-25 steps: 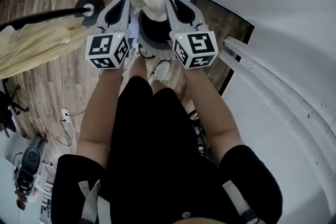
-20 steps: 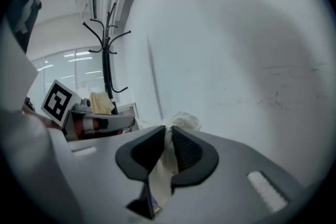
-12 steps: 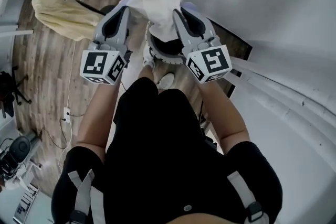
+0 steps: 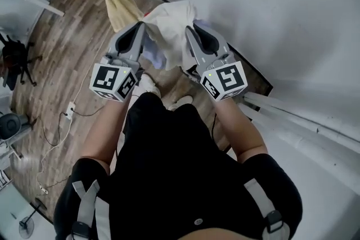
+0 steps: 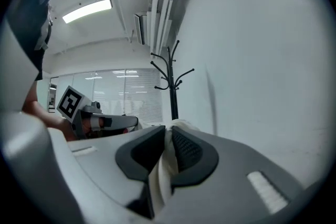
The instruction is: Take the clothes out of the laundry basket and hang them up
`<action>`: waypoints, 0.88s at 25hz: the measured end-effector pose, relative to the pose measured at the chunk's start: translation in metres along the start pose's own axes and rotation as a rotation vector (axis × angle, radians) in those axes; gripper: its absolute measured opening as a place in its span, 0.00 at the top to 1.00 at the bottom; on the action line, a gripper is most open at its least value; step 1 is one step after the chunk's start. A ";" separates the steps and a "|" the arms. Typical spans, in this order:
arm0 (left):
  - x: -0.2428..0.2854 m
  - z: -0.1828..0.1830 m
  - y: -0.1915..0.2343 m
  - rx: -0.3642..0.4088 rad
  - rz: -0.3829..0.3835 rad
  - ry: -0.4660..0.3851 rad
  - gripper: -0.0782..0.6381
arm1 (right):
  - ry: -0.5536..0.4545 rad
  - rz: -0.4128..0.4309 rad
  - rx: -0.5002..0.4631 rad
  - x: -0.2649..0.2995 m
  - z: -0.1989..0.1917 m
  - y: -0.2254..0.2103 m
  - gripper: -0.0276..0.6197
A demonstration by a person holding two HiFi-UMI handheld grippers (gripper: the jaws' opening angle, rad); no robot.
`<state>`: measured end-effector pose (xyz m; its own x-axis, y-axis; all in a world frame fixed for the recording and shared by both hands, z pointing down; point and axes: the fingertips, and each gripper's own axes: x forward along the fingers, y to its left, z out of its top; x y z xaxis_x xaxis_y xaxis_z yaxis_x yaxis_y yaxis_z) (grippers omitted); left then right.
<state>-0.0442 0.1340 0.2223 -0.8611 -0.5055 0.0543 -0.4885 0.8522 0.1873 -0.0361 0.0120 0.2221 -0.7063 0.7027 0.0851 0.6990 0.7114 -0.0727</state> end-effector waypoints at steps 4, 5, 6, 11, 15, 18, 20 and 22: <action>-0.056 0.020 0.040 0.002 0.050 -0.015 0.88 | 0.003 0.084 -0.012 0.030 0.014 0.062 0.89; -0.069 0.025 0.052 0.002 0.060 -0.020 0.88 | 0.001 0.102 -0.018 0.039 0.018 0.076 0.89; -0.080 0.030 0.064 0.004 0.068 -0.028 0.88 | -0.005 0.117 -0.025 0.048 0.022 0.090 0.89; -0.135 0.056 0.135 0.024 0.084 -0.074 0.88 | -0.019 0.147 -0.042 0.105 0.034 0.160 0.89; -0.182 0.064 0.203 0.015 0.100 -0.096 0.88 | -0.009 0.147 -0.047 0.159 0.035 0.217 0.89; -0.207 0.068 0.248 0.014 0.115 -0.109 0.88 | -0.017 0.138 -0.046 0.191 0.035 0.246 0.89; -0.219 0.072 0.276 0.015 0.127 -0.120 0.88 | -0.022 0.131 -0.040 0.211 0.033 0.261 0.89; -0.229 0.077 0.302 0.017 0.140 -0.129 0.88 | -0.017 0.129 -0.036 0.230 0.031 0.276 0.88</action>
<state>-0.0054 0.5178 0.1905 -0.9313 -0.3612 -0.0478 -0.3639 0.9158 0.1700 -0.0091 0.3703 0.1910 -0.6122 0.7884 0.0605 0.7873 0.6149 -0.0458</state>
